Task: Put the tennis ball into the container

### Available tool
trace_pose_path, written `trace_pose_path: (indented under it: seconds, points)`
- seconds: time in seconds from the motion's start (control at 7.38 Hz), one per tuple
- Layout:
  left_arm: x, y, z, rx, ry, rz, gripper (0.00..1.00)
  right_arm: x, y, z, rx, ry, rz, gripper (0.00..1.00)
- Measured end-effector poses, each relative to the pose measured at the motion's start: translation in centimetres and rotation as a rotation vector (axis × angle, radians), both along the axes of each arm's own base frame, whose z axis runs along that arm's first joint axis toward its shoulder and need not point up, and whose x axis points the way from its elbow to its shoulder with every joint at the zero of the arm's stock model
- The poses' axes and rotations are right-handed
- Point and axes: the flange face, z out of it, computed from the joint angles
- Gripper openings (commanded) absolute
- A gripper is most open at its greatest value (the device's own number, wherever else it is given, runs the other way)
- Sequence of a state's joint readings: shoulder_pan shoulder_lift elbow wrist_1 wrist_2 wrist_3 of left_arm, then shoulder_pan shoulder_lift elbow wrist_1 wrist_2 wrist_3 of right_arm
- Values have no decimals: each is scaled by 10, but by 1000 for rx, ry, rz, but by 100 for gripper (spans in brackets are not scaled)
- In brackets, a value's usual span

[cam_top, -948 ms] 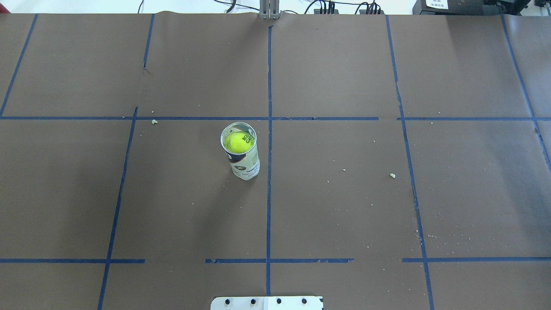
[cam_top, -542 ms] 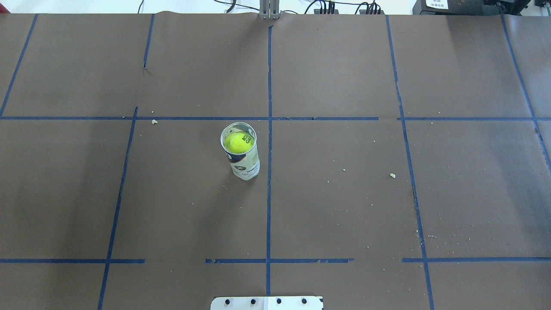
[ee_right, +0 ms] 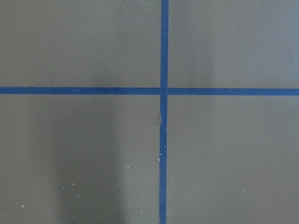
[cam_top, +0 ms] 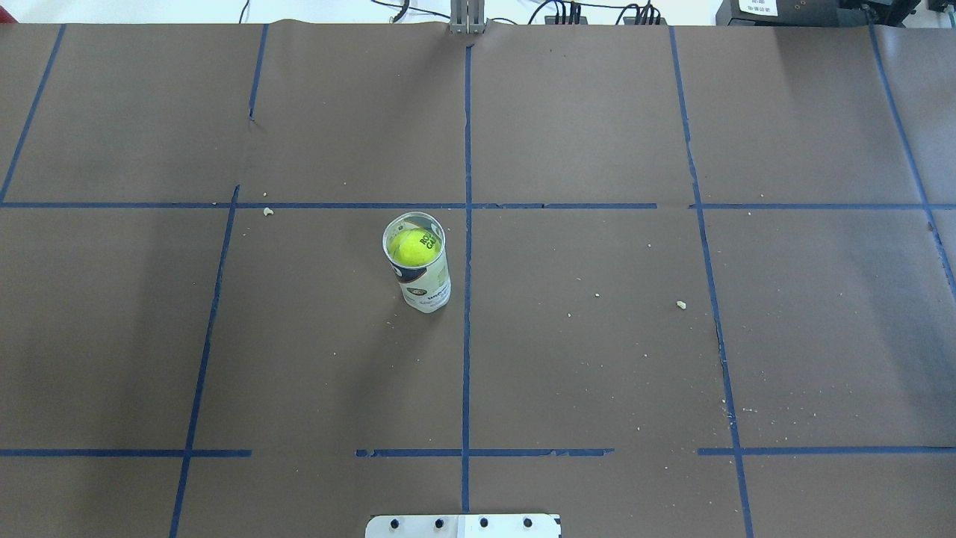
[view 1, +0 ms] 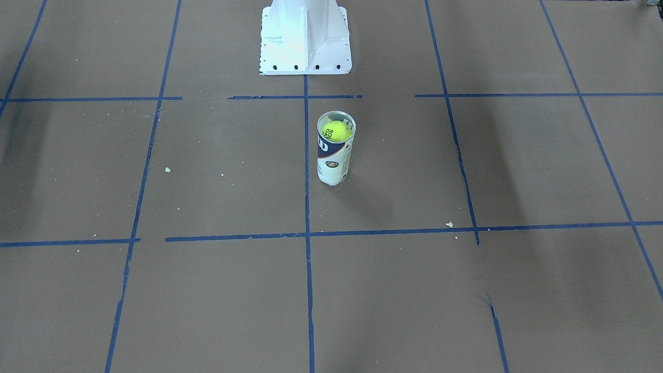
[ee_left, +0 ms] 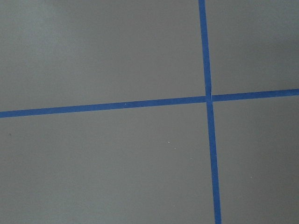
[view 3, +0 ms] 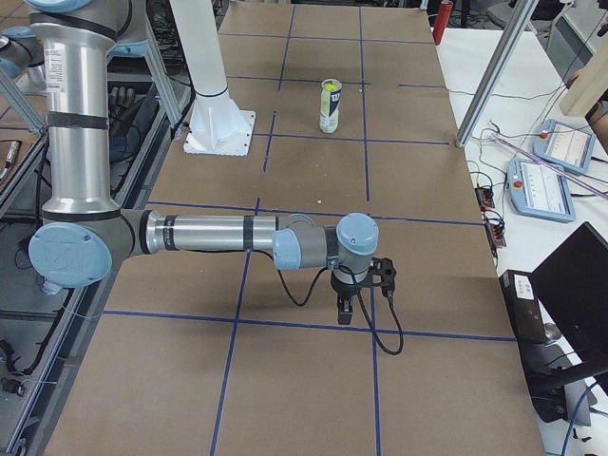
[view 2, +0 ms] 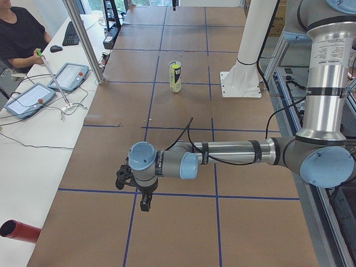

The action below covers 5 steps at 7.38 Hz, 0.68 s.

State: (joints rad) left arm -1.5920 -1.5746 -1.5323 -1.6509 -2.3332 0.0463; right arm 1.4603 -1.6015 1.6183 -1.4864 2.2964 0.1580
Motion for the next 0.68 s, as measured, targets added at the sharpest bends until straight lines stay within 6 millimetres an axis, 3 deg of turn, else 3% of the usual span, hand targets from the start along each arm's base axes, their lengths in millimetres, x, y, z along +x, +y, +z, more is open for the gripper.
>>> trace_pose_path:
  seconds: [0.27,0.68]
  points:
    - [2,5,-18,-34,23,0,100,0,0,0,0,0,0,100]
    - [2,9,-14,-51,21,5,100,0,0,0,0,0,0,100]
